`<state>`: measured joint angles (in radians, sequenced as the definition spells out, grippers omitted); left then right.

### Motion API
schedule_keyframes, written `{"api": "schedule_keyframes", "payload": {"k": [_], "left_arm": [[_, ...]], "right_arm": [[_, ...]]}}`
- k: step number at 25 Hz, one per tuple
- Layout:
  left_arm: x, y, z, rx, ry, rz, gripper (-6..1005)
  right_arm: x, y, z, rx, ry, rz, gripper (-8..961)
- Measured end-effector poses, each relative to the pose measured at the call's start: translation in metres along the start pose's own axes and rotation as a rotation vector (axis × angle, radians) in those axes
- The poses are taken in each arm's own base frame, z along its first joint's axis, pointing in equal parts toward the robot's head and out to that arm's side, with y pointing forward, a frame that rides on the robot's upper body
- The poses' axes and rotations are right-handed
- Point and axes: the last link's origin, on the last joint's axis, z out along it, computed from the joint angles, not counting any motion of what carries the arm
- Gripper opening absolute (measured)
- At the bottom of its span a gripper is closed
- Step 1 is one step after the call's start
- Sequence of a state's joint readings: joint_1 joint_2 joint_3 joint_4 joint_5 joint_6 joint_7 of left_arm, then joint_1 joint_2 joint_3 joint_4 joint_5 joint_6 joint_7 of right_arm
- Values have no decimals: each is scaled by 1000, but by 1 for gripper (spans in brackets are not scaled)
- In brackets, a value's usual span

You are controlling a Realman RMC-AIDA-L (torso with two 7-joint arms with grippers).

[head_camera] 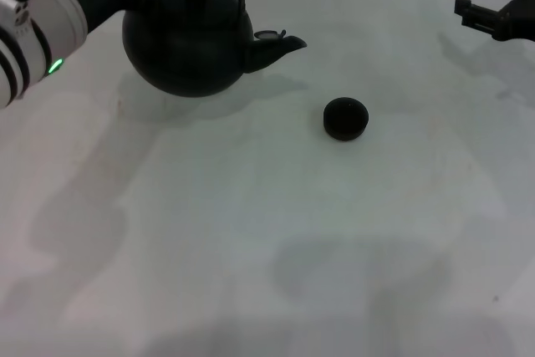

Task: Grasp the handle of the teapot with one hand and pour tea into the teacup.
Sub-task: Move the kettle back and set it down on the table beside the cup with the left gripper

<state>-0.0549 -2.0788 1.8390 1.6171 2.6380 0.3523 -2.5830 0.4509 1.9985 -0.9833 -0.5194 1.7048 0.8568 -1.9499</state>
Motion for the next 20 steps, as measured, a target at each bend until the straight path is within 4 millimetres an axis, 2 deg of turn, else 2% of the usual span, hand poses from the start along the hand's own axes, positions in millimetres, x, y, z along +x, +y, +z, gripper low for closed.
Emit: {"api": "schedule_keyframes", "payload": {"k": [10,20], "left_arm": [[-24,5,3,-21,-48,-116,117],[-42,12,-9,-5,-66,-143,115]], "right_arm": [[3,-1,-1,5,6,1,860],[3,-2,-2,8,10,1,860]]}}
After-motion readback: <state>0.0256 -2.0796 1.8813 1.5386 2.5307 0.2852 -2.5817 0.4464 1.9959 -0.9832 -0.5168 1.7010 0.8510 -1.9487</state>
